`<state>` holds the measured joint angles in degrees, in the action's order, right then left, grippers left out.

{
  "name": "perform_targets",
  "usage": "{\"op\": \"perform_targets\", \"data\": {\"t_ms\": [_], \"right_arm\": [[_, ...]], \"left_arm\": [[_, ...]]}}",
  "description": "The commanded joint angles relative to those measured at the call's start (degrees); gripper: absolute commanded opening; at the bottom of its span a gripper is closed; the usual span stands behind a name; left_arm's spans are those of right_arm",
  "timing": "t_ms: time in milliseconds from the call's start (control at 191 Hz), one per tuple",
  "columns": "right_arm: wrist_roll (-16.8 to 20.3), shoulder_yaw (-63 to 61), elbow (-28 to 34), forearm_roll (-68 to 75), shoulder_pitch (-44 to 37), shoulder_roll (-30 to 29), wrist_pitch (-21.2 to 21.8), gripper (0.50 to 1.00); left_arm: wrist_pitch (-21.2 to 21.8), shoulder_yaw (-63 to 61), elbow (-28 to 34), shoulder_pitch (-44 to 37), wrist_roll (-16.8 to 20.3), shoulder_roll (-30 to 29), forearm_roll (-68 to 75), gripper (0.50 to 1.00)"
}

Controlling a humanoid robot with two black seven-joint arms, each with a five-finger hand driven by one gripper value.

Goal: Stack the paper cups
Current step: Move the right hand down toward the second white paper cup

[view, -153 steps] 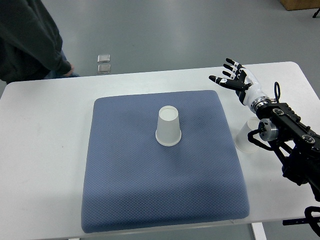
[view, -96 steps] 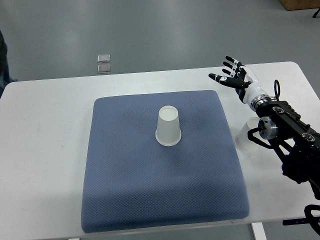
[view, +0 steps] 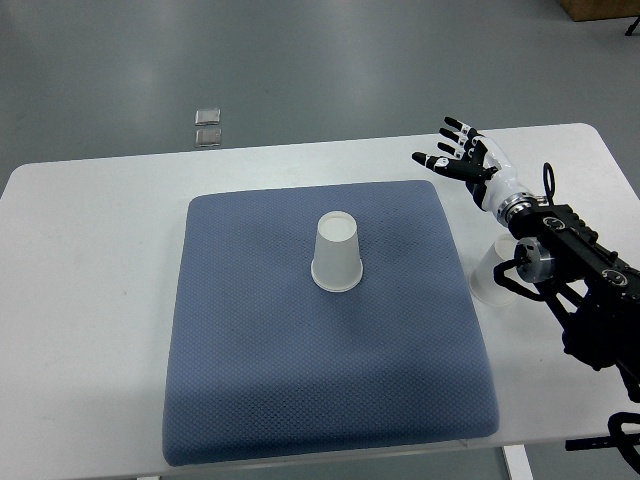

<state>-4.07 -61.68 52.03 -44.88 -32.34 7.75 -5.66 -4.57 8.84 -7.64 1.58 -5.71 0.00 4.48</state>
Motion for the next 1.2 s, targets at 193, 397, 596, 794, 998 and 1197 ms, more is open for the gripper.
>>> {"op": "perform_targets", "data": {"t_ms": [193,397,596,794,998,1197], "right_arm": [[-0.24,-0.63,0.09,0.50,-0.10,-0.19,-0.41,0.926],[-0.24,-0.72,0.09,0.59,-0.36,-0.01,-0.06,0.928],[-0.59,-0.10,1.05,-0.03,-0.36,2.98,0.47,0.926],[-1.03,0.78,4.13,-4.42,0.61,11.15,8.73,0.924],[-5.43,3.76,5.27,-14.97,2.28,20.64,17.17,0.921],[-9.03,10.79,8.35,-22.70,2.19,28.90,18.67,0.924]], "left_arm": [[0.00,-0.05,0.00,0.00,0.00,0.00,0.00,1.000],[0.00,-0.05,0.00,0.00,0.00,0.00,0.00,1.000],[0.00,-0.05,0.00,0.00,0.00,0.00,0.00,1.000],[0.00,0.03,0.00,0.00,0.00,0.00,0.00,1.000],[0.00,-0.05,0.00,0.00,0.00,0.00,0.00,1.000],[0.00,0.03,0.00,0.00,0.00,0.00,0.00,1.000]]}}
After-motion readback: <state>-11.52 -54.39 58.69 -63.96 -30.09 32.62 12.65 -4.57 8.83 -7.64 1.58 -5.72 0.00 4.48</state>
